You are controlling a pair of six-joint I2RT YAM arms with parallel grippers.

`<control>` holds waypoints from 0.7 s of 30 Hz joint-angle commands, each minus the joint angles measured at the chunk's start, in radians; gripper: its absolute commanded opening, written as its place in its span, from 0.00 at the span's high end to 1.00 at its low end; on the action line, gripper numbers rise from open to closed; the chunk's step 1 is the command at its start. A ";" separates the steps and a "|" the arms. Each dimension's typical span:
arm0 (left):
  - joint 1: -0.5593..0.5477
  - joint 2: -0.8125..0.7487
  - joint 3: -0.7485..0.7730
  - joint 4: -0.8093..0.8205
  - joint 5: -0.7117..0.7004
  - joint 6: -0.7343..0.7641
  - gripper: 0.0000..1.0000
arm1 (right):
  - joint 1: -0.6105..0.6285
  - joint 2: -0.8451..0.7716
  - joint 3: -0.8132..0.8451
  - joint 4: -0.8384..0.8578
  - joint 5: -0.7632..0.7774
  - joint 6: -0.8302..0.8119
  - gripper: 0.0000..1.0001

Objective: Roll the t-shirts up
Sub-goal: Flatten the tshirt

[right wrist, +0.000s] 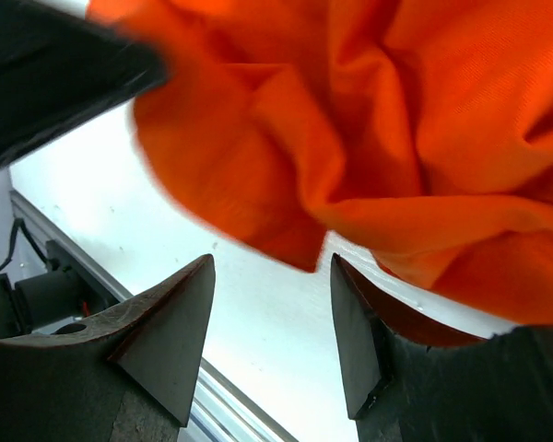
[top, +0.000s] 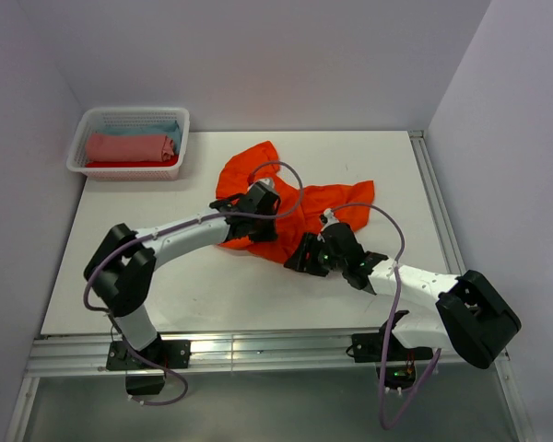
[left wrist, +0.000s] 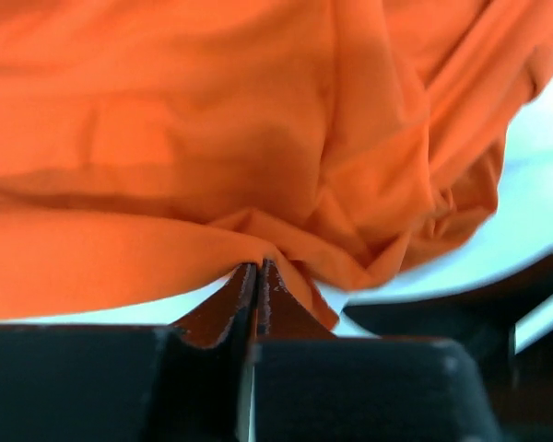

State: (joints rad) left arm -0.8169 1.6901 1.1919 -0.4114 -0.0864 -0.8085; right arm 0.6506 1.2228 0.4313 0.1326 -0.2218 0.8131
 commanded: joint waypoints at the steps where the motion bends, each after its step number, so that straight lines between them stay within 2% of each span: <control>1: 0.009 0.081 0.122 -0.004 0.027 0.055 0.93 | 0.009 0.001 0.012 0.081 0.009 -0.006 0.40; 3: 0.010 0.105 0.150 0.026 0.036 0.077 0.82 | 0.009 0.018 0.027 0.111 -0.011 -0.008 0.43; 4: 0.012 0.112 0.161 0.032 0.034 0.077 0.80 | 0.009 0.021 0.027 0.111 -0.019 -0.008 0.44; 8: 0.028 0.164 0.244 0.020 0.042 0.086 0.76 | 0.014 0.015 0.030 0.153 -0.004 -0.015 0.48; 13: 0.028 0.221 0.350 -0.026 0.059 0.103 0.72 | 0.017 0.011 0.067 0.118 0.013 -0.061 0.53; 18: 0.036 0.155 0.318 -0.017 0.054 0.112 0.52 | 0.017 -0.009 0.107 0.065 0.045 -0.091 0.52; 21: 0.042 0.114 0.296 -0.026 0.048 0.114 0.48 | 0.017 0.012 0.155 0.016 0.085 -0.115 0.48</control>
State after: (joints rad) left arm -0.7837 1.8957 1.4952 -0.4370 -0.0460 -0.7170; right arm 0.6590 1.2392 0.5121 0.1837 -0.1955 0.7479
